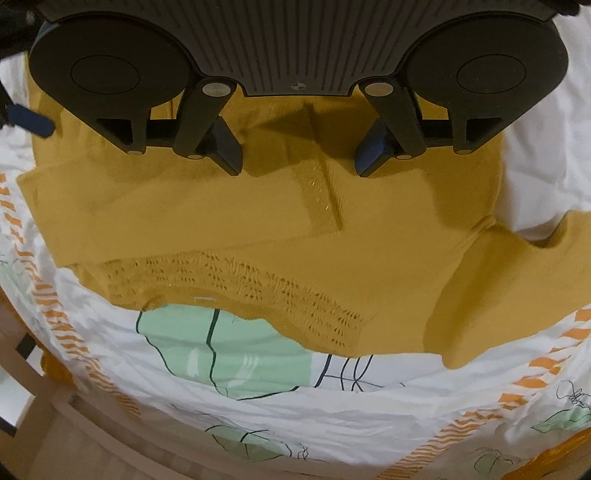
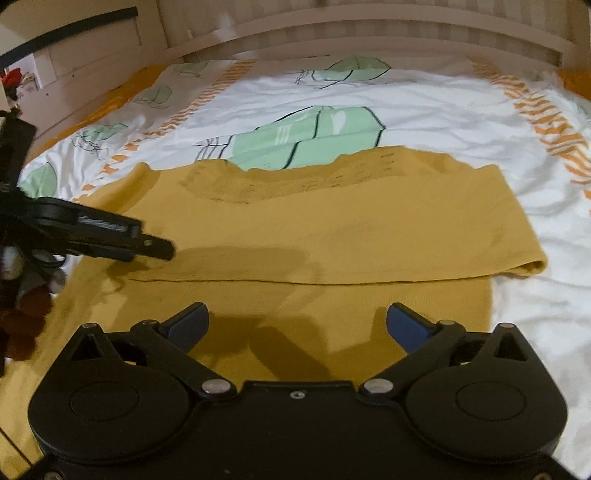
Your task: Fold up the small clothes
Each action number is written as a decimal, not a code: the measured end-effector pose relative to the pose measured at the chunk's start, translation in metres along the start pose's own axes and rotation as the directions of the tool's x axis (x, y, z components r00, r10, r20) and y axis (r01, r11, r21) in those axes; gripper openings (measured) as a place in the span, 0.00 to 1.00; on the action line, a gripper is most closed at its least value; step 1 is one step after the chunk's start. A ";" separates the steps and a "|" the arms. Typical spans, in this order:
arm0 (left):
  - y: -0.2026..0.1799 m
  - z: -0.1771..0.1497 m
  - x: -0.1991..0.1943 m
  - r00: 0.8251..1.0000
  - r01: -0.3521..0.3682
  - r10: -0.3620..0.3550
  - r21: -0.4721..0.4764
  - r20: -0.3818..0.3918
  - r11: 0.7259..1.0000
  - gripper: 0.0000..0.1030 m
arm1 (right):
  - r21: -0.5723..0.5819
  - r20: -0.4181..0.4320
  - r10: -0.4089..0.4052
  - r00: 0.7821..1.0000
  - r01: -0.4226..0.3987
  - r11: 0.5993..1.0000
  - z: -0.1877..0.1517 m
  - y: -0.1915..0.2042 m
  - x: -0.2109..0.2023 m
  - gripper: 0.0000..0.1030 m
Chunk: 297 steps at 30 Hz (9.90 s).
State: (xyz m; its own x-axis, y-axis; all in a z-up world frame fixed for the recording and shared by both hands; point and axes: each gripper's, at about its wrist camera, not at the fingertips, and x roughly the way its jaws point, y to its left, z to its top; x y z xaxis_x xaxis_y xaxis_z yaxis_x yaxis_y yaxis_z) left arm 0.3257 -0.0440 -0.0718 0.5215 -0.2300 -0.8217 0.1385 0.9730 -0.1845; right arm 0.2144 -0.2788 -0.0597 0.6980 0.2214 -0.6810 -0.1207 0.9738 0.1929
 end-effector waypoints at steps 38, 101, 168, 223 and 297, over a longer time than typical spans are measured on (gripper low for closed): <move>0.066 0.040 0.015 0.962 -0.261 0.254 0.064 0.102 0.963 0.07 | 0.063 -0.009 0.038 0.999 -0.038 0.997 0.007 -0.009 -0.001 1.00; 0.350 -0.009 -0.086 0.913 -0.207 0.369 -0.586 0.171 0.783 0.64 | 0.038 0.038 0.279 0.960 -0.280 0.959 0.015 0.029 0.021 1.00; -0.150 0.069 -0.068 0.867 0.165 -0.324 0.394 0.380 0.904 0.59 | 0.308 0.066 0.064 0.996 -0.082 0.948 0.034 -0.061 -0.017 1.00; 0.071 -0.027 0.002 0.944 -0.091 0.087 -0.002 0.318 0.996 0.73 | 0.233 0.114 -0.101 0.988 0.072 0.970 0.082 -0.075 0.051 0.65; 0.095 -0.022 -0.021 0.973 -0.165 0.154 0.054 0.171 0.985 0.79 | 0.374 0.076 -0.083 0.994 0.049 0.926 -0.001 -0.095 -0.024 0.94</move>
State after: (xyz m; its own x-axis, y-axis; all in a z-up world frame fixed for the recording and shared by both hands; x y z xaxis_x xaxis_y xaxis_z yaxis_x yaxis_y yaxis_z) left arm 0.3088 0.0534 -0.0840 0.6726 -0.0770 -0.7360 0.0959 0.9953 -0.0165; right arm 0.2086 -0.3771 -0.0621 0.7570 0.1354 -0.6392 0.1860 0.8932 0.4095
